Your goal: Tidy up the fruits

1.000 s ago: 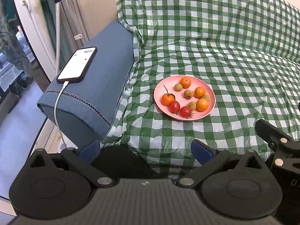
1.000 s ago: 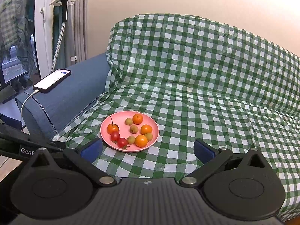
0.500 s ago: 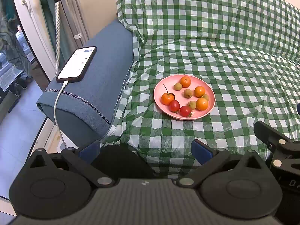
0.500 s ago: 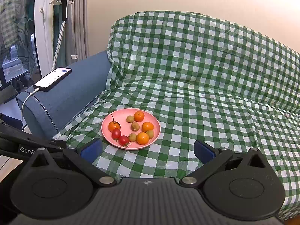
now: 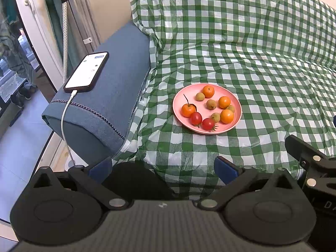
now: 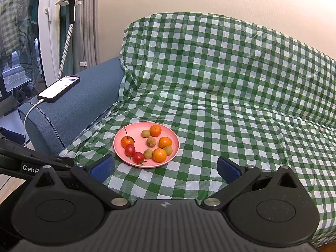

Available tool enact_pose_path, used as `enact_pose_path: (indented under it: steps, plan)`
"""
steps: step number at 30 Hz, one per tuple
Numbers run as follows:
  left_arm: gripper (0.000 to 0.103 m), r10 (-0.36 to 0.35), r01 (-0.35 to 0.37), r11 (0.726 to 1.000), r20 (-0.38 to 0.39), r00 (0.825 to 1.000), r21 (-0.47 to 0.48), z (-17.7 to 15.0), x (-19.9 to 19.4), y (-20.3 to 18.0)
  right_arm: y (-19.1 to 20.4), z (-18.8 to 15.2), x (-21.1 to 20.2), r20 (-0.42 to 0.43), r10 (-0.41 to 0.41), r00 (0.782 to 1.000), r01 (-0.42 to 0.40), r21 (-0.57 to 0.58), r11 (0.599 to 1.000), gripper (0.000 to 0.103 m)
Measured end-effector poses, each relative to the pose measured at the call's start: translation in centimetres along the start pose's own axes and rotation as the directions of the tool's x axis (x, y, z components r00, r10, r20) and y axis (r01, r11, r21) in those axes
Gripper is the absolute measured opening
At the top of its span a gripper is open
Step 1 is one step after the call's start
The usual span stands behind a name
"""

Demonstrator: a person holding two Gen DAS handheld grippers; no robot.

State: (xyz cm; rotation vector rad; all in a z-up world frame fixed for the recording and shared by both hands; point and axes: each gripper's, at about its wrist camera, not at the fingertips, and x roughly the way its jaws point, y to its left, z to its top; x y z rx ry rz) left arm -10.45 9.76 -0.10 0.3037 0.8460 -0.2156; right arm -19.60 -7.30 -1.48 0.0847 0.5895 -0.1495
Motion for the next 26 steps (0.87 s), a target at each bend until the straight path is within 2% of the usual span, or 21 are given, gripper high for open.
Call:
enact_pose_path:
  steps: [19,22,26]
  plan:
    - [0.103,0.013,-0.013,1.0,-0.002,1.0,-0.011,0.2,0.2,0.2,-0.2,0.3,-0.1,0.008,-0.006,1.0,0.006,-0.001,1.0,0.102]
    - [0.103,-0.003,0.003,1.0,0.002,1.0,-0.01,0.6,0.6,0.0,-0.2,0.5,0.1,0.019,-0.006,1.0,0.006,-0.006,1.0,0.102]
    - [0.103,-0.027,0.026,0.999,-0.034,0.999,-0.045,1.1,2.0,-0.2,-0.2,0.9,1.0,0.015,0.011,1.0,-0.011,-0.013,1.0,0.102]
